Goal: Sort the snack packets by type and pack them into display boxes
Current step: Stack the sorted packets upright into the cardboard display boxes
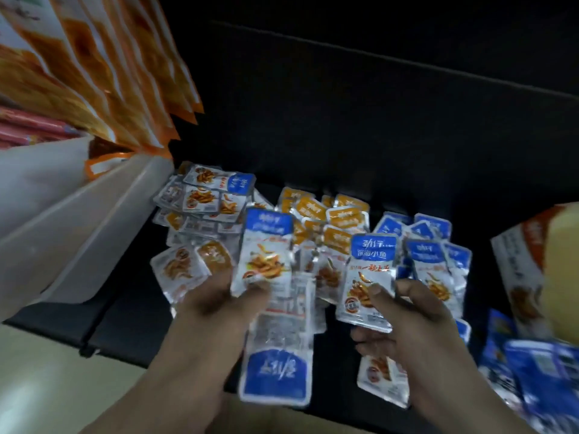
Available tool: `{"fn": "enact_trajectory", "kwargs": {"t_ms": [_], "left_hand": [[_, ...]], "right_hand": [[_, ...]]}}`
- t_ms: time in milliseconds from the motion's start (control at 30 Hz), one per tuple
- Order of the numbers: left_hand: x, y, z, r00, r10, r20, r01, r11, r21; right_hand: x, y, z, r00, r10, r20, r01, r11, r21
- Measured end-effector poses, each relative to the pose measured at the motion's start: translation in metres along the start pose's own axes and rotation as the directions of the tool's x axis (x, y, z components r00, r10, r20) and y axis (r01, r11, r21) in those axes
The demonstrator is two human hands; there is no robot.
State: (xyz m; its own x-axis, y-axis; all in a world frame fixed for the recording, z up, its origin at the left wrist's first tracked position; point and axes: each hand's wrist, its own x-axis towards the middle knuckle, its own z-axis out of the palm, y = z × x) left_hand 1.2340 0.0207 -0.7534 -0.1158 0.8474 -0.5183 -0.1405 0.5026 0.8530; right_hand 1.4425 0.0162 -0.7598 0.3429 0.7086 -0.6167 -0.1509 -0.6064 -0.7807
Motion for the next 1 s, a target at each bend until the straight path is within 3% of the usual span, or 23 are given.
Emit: {"fn": "enact_trajectory", "kwargs": {"t_ms": [133,300,467,667,867,933,1000], "left_hand": [[0.001,-0.008,0.037,0.984,-0.018,0.178,0.009,0.999,0.049],[0.005,-0.009,0.068,0.980,-0.002,0.200,-0.036,0.982,0.184],[0.004,-0.007,0.092,0.965,0.088,0.249,-0.169,0.930,0.326],[-0.004,-0.033,0.095,0.981,0.063,0.183,-0.115,0.949,0.293],[-0.003,-0.040,0.073,0.996,-0.021,0.092,0.000,0.975,0.224],[-0.002,-0.038,0.067,0.996,-0.036,0.078,0.021,0.983,0.183],[-0.003,-0.036,0.062,0.996,-0.039,0.079,0.027,0.989,0.145]], "right_hand": [[0.005,0.001,-0.042,0.996,-0.037,-0.082,0.032,0.998,-0.062],[0.014,0.002,-0.084,0.976,-0.177,-0.124,0.132,0.943,-0.305],[0.029,0.016,-0.107,0.943,-0.274,-0.191,0.142,0.847,-0.513],[0.043,0.021,-0.118,0.939,-0.315,-0.135,0.097,0.622,-0.777],[0.048,0.019,-0.115,0.944,-0.298,-0.138,0.073,0.602,-0.795],[0.050,0.020,-0.116,0.926,-0.351,-0.141,0.070,0.525,-0.848],[0.045,0.018,-0.112,0.861,-0.501,-0.087,0.178,0.457,-0.872]]}}
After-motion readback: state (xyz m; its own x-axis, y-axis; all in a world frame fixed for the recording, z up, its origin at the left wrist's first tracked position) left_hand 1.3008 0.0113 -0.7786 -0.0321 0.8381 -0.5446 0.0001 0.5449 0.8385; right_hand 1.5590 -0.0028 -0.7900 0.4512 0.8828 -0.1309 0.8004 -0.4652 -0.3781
